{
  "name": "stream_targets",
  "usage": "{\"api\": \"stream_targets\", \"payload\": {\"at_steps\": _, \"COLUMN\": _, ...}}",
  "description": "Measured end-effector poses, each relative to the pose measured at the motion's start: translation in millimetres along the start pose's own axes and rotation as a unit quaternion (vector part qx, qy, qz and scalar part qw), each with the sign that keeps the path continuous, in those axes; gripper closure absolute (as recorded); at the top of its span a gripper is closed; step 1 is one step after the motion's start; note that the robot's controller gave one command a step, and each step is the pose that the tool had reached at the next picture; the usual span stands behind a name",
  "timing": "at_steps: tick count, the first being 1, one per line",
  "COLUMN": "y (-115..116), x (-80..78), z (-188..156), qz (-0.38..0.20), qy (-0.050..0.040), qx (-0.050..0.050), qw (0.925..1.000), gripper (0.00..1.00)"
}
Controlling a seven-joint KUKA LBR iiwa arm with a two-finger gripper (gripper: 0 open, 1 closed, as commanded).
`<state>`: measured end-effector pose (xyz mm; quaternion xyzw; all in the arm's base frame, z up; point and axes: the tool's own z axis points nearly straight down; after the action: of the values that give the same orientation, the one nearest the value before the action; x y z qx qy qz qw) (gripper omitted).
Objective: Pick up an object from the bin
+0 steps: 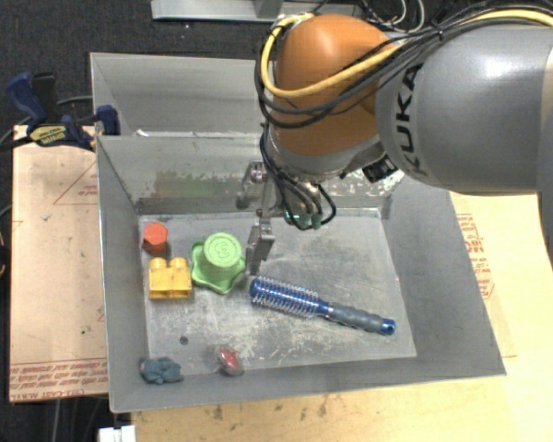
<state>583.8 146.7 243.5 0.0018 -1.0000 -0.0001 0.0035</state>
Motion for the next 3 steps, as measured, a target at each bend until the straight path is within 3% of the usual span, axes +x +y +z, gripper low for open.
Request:
{"api": "stream_targets", "payload": {"at_steps": 1, "y": -4, "x": 6.8, "z": 104, "qz": 0.046, "qy": -0.0149, "qx": -0.005, "qw": 0.9988, "gripper": 0.00}}
{"api": "stream_targets", "payload": {"at_steps": 2, "y": 22, "x": 30.4, "z": 111, "qz": 0.089, "qy": -0.0123, "qx": -0.003, "qw": 0.9959, "gripper": 0.00}}
{"api": "stream_targets", "payload": {"at_steps": 3, "y": -10, "x": 9.4, "z": 115, "qz": -0.011, "qy": -0.0233, "qx": -0.004, "qw": 0.9997, "gripper": 0.00}}
